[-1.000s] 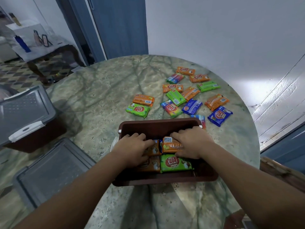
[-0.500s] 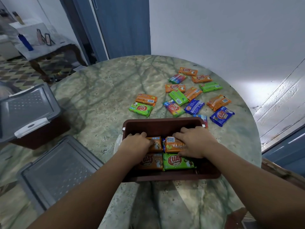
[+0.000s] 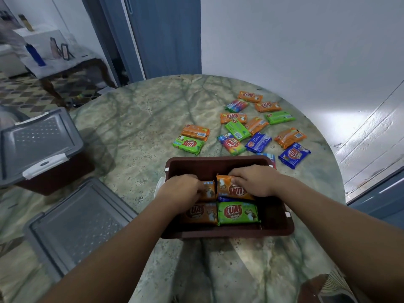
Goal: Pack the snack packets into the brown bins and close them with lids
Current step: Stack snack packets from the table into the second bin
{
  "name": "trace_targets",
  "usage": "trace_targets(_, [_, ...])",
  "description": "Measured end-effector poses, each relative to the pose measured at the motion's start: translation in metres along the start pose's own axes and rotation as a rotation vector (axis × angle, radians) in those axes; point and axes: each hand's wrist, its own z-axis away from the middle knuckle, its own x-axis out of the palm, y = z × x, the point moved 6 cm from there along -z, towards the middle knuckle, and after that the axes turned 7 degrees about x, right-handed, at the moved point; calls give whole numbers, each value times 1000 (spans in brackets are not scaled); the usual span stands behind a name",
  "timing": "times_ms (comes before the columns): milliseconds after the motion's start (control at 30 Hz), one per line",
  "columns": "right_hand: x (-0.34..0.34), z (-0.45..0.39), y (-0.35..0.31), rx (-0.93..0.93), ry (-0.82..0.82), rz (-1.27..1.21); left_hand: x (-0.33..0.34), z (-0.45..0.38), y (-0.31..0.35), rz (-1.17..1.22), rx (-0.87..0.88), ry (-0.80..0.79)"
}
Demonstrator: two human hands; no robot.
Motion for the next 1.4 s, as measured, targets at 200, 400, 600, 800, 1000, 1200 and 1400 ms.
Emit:
trace_targets(200, [5,-12,-4,26,-91,-12,2,0,1,-29,24,-41])
trace_targets(400, [11,-8,-4,-11,100,176,2,-1,0,-38,38,-40])
trace_targets(600, [8,-3,-5,-72,117,65,4,-2,-1,-24,34,-39])
trace_targets(800, [-3,10,-17,-57,271,-196,5,-4,-2,-41,34,-40])
trace_targets(1000, [15,18,-13,134,330,-626,6,-3,-1,-26,27,-49])
trace_targets(1200, [39,22,-2,268,273,-1198,6,-3,-2,-16,26,-64])
trace_targets(1400, [60,12,-4,506,262,-1600,6,-3,-1,-13,27,-71])
